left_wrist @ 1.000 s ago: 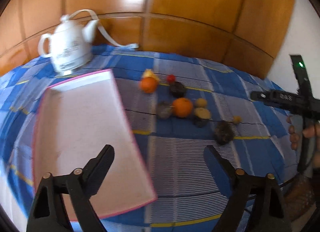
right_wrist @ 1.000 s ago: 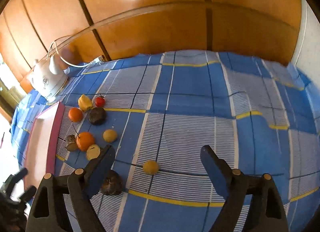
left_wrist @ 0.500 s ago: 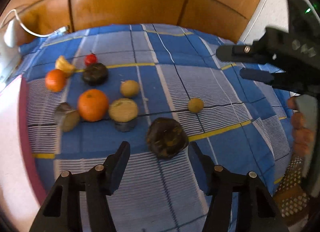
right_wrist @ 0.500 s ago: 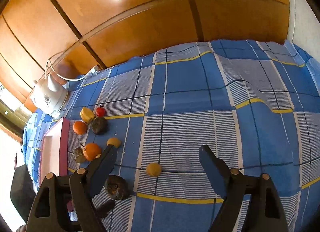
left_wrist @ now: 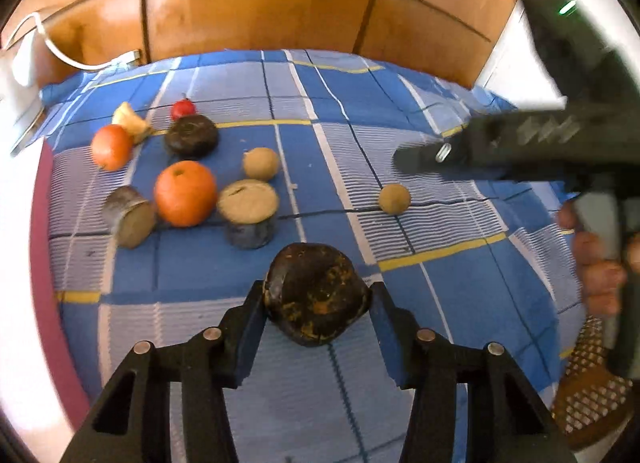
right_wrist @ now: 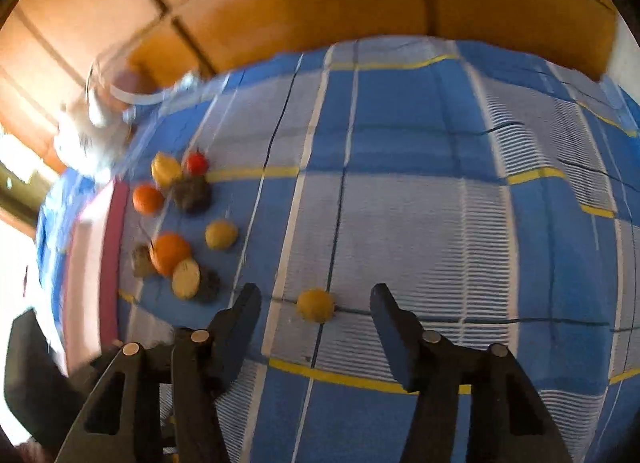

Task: Organize fruits
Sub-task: 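Drop the dark fruit in the tray with left gripper while right grasps yellow ball, then carry the small yellow ball into the tray and release it with the right gripper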

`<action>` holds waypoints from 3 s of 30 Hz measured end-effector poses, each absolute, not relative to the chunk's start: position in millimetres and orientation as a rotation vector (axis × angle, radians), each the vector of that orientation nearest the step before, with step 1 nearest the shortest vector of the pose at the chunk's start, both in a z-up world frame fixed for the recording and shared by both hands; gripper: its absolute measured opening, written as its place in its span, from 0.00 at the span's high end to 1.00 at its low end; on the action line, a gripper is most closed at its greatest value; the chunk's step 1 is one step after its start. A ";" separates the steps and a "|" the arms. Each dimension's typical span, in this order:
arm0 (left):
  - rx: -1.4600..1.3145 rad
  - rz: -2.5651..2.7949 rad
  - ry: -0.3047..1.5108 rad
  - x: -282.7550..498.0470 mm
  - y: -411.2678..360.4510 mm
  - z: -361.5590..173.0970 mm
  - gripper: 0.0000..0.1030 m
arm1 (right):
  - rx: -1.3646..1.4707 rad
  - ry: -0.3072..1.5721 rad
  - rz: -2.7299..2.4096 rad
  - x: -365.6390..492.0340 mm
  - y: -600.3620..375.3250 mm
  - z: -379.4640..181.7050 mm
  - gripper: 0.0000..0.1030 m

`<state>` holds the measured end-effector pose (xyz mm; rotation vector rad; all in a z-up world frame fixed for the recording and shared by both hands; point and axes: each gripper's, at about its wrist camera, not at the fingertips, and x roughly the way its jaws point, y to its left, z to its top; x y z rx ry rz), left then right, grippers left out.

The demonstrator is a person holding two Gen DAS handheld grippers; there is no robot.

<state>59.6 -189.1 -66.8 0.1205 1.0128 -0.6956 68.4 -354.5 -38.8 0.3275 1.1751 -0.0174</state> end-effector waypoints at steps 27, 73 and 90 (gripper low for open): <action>-0.117 -0.069 0.963 175.7 35.4 -56.2 0.50 | 0.072 1.242 -0.023 83.2 -311.7 -72.3 0.76; -0.033 0.012 0.708 36.9 16.9 4.7 0.15 | -0.073 1.212 -0.039 71.9 -274.7 -78.7 0.77; -0.047 0.020 0.661 30.4 24.7 14.3 0.10 | -0.017 1.099 0.064 58.8 -253.1 -42.0 0.77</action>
